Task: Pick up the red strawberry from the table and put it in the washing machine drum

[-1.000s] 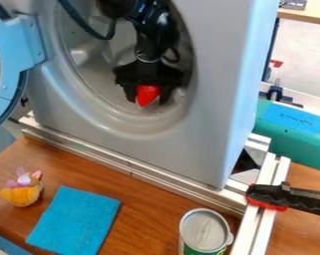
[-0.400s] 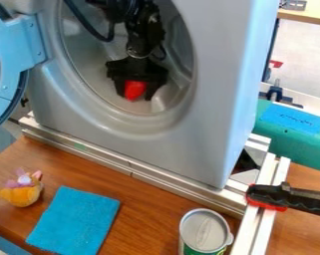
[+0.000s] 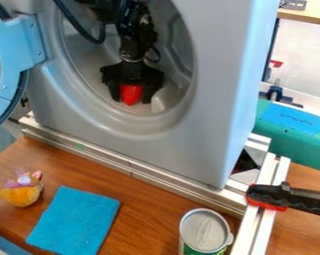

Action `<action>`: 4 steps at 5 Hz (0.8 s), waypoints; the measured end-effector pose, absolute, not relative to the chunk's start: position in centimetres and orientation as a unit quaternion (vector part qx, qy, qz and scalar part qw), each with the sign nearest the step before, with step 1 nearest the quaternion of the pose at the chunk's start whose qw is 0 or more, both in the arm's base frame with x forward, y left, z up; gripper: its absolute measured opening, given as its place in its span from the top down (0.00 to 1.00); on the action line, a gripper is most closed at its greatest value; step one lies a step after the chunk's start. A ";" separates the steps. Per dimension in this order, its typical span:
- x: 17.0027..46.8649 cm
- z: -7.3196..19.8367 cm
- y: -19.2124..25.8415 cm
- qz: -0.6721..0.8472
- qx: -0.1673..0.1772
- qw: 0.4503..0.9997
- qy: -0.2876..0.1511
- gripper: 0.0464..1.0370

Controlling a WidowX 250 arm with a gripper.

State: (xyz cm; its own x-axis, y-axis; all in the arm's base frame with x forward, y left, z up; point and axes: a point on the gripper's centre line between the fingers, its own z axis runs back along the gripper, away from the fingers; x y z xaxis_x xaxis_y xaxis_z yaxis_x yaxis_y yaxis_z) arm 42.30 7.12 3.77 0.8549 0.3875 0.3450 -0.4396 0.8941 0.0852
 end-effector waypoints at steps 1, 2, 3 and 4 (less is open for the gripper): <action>40.1 3.8 6.7 0.214 0.076 0.962 -0.152 0.04; 35.2 3.0 6.2 0.200 0.079 0.971 -0.108 0.04; 31.4 3.3 6.2 0.209 0.095 0.971 -0.072 0.04; 28.4 2.7 5.3 0.200 0.087 0.976 -0.029 0.04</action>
State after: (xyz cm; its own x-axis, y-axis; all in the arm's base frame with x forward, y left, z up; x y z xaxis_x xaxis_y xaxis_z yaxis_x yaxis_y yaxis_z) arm 28.42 5.33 2.74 0.9183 0.3853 0.0911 -0.3953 0.9049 0.1576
